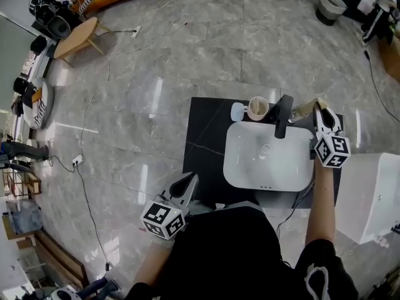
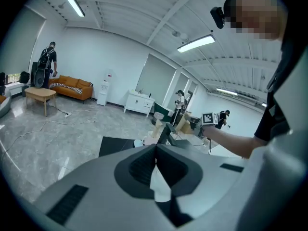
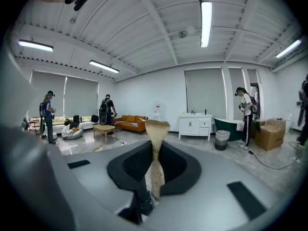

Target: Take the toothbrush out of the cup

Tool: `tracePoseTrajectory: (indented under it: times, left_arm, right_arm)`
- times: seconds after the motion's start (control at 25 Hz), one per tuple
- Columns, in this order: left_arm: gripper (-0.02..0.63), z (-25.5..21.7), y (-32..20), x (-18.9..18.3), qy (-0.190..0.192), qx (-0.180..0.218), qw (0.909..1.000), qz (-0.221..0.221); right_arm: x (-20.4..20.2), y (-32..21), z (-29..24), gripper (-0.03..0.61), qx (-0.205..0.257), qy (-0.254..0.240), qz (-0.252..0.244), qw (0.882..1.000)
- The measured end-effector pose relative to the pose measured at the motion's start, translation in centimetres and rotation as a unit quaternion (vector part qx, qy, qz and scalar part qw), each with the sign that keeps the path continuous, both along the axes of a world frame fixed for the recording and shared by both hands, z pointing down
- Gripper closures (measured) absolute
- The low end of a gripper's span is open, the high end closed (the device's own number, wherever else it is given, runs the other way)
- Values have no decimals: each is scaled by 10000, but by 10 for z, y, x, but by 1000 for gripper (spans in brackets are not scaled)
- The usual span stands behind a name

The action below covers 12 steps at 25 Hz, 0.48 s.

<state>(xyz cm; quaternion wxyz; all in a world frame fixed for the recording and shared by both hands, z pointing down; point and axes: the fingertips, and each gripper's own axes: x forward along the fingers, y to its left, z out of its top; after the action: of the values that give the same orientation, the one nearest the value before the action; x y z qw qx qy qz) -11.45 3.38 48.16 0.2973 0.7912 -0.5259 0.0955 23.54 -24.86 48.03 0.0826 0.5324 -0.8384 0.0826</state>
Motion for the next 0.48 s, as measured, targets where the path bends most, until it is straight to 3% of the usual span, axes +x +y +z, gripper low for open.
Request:
tracePoseTrajectory:
  times: [0.48]
  left_arm:
    - [592, -8, -26, -13, 233, 327, 9980, 480]
  right_arm:
    - [-22, 59, -82, 522, 387, -47, 87, 9992]
